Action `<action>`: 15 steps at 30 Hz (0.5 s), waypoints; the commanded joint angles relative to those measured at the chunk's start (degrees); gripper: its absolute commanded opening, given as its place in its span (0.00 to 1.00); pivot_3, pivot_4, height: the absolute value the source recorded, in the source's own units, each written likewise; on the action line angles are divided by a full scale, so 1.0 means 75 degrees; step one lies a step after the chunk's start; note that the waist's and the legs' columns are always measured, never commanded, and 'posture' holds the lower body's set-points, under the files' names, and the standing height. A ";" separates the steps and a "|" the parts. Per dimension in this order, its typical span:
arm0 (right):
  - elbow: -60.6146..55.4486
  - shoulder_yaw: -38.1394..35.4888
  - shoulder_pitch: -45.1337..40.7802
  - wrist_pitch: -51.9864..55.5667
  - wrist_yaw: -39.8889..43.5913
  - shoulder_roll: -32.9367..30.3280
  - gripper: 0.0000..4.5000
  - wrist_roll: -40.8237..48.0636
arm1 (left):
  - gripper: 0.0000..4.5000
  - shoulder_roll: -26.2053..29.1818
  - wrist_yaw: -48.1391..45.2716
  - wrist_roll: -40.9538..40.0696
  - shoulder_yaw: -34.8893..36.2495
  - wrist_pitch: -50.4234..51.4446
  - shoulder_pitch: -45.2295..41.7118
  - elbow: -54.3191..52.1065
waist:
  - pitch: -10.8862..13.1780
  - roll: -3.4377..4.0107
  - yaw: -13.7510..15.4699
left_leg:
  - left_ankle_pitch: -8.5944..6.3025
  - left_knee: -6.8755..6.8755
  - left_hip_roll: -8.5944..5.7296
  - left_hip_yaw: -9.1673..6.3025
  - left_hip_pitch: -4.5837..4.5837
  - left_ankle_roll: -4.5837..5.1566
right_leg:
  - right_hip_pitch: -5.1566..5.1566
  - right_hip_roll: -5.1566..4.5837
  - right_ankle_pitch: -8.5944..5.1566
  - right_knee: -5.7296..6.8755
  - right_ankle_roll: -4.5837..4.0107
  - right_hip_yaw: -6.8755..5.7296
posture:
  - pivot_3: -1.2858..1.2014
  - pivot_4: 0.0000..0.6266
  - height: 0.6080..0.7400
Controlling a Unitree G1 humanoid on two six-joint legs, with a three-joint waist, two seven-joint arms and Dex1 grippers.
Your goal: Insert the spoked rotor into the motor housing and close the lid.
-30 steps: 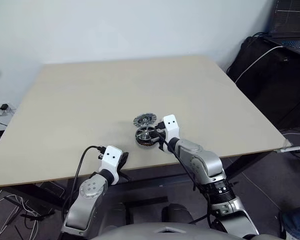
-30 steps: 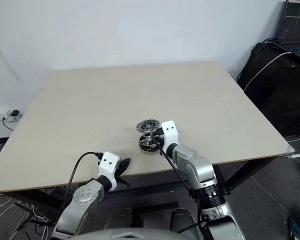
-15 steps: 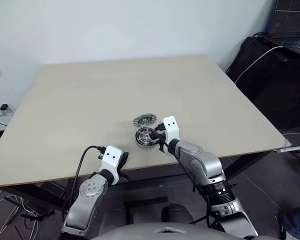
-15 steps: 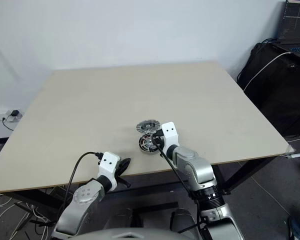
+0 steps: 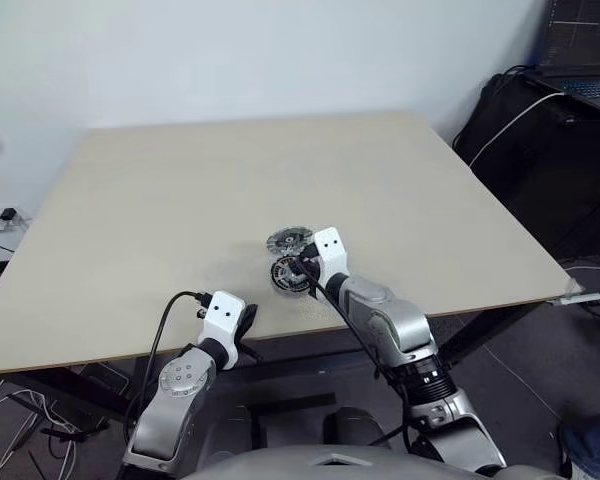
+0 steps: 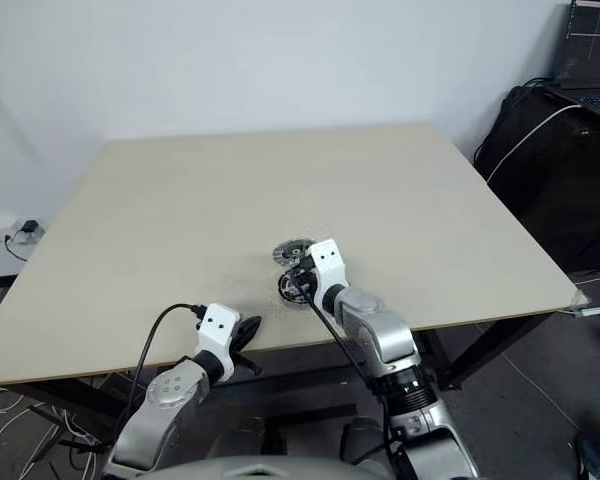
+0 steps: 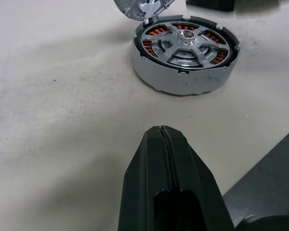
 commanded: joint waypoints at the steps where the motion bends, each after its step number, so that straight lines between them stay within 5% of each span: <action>1: 0.0378 0.0067 -0.0271 -0.0503 0.0024 0.0109 0.01 -0.0286 | 0.00 -0.0021 -0.0012 -0.0072 0.0000 -0.0163 -0.0120 -0.0118 | -0.0001 -0.0001 -0.0003 | 0.0000 0.0000 0.0000 0.0000 0.0001 0.0000 | 0.0000 0.0001 0.0000 0.0000 0.0000 0.0000 | 0.52 0.00 1.00; 9: 0.1745 0.0289 -0.0397 -0.0886 0.0247 0.0145 0.01 -0.0798 | 0.00 -0.0023 -0.0007 -0.0077 0.0010 -0.0172 -0.0149 -0.0113 | -0.0016 -0.0014 -0.0042 | 0.0001 0.0004 -0.0002 0.0007 0.0009 0.0000 | 0.0007 0.0005 0.0001 0.0004 0.0000 0.0003 | 0.52 0.00 1.00; 15: 0.0927 0.0268 -0.0619 -0.0708 0.0804 -0.0094 0.01 -0.0678 | 0.00 -0.0014 0.0002 -0.0082 0.0034 -0.0162 -0.0136 -0.0128 | -0.0032 -0.0027 -0.0039 | 0.0001 0.0006 0.0007 0.0003 0.0011 -0.0002 | 0.0007 0.0005 0.0003 0.0011 -0.0001 0.0002 | 0.52 0.00 1.00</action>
